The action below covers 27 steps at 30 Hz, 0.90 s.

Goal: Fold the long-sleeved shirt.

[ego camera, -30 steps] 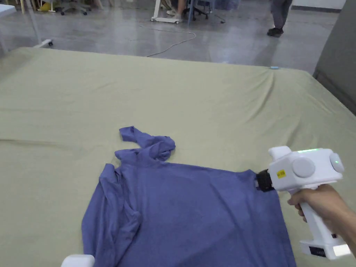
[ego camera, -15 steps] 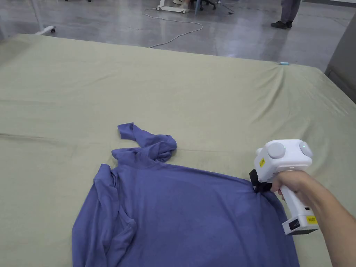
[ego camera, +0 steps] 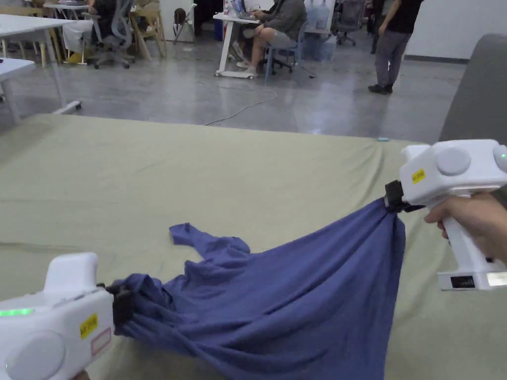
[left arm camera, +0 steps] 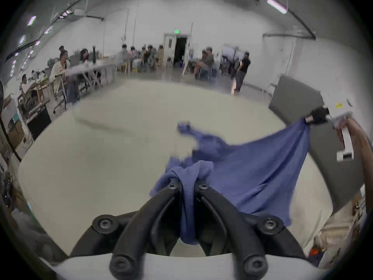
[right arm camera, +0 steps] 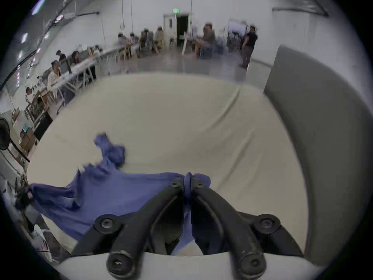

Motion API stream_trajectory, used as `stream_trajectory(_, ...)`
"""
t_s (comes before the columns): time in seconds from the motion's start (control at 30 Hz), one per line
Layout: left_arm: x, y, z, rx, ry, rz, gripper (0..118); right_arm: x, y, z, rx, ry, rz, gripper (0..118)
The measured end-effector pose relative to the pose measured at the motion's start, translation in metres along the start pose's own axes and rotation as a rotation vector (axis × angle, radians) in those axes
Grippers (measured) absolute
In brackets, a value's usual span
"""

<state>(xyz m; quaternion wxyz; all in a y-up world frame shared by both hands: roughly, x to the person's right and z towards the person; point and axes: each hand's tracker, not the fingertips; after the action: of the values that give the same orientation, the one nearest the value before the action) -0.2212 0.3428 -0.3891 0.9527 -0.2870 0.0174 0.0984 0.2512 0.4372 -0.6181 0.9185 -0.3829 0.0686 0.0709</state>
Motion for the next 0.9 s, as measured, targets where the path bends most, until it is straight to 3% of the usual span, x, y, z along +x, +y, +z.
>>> stream_trajectory(0.3, 0.040, 0.248, 0.026, 0.352, 0.013, -0.088, 3, 0.037, 0.141, 0.173, 0.358, -0.138, -0.077, 2)
stream_trajectory(0.5, 0.075, 0.379, 0.023, 0.384, 0.078, -0.086, 3, 0.065, 0.197, 0.225, 0.454, -0.206, -0.162, 2)
stream_trajectory(0.7, 0.097, 0.432, 0.029, 0.455, 0.138, -0.122, 3, 0.088, 0.215, 0.244, 0.511, -0.243, -0.215, 2)
stream_trajectory(0.9, 0.098, 0.428, 0.023, 0.446, 0.099, -0.091, 3, 0.099, 0.204, 0.233, 0.509, -0.255, -0.226, 2)
